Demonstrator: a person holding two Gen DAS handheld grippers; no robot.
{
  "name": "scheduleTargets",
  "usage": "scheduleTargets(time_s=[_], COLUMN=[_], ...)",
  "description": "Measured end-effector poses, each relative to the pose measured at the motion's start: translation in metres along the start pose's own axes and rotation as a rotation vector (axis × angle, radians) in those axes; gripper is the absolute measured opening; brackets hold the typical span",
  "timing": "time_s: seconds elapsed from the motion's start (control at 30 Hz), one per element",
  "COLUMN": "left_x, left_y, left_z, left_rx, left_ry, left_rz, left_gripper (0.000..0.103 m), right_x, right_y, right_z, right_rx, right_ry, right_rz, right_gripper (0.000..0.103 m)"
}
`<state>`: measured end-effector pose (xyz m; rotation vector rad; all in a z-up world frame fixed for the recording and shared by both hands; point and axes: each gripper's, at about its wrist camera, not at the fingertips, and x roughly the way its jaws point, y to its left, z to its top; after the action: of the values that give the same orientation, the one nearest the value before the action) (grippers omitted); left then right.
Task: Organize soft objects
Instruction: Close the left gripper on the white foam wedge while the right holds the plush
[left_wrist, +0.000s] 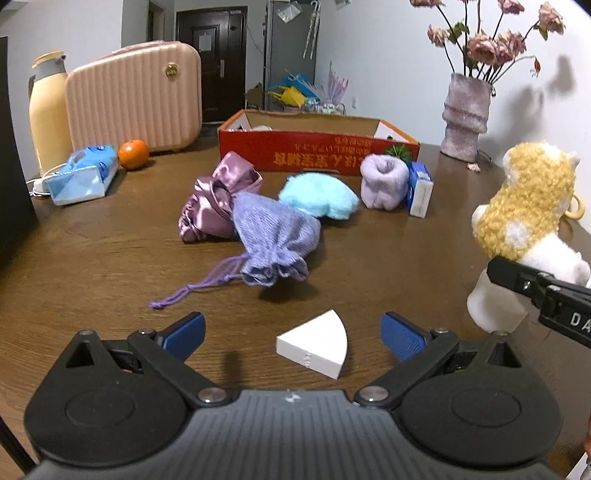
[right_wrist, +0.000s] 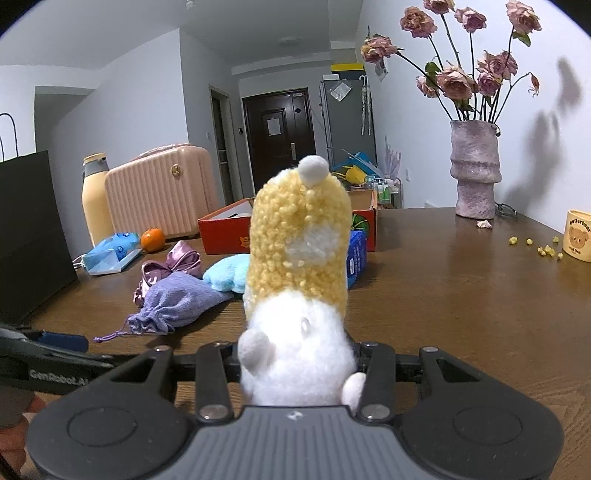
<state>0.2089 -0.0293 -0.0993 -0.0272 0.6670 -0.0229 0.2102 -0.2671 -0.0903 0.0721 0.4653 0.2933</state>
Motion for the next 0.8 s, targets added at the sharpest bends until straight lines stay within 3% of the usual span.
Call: scheduleTargets(time_s=[0.2, 0.37, 0.5, 0.7, 0.8], left_x=[0.009, 0.013, 0.015, 0.015, 0.014], left_y=[-0.004, -0.006, -0.006, -0.006, -0.007], left_z=[-0.002, -0.003, -0.005, -0.007, -0.008], left_rx=[-0.015, -0.018, -0.024, -0.020, -0.010], left_ry=[0.021, 0.035, 0.045, 0.042, 0.035], left_rz=[-0.008, -0.025, -0.022, -0.044, -0.047], left_gripper=[0.099, 0.077, 0.070, 0.041, 0.038], right_x=[-0.001, 0.000, 0.001, 0.001, 0.002], right_y=[-0.004, -0.004, -0.004, -0.003, -0.002], right_z=[-0.002, -0.002, -0.002, -0.002, -0.002], right_rx=[0.008, 0.008, 0.005, 0.000, -0.003], right_ry=[-0.001, 0.001, 0.002, 0.004, 0.004], right_rz=[0.003, 0.009, 0.013, 0.016, 0.024], right_gripper=[0.041, 0.041, 0.041, 0.041, 0.041])
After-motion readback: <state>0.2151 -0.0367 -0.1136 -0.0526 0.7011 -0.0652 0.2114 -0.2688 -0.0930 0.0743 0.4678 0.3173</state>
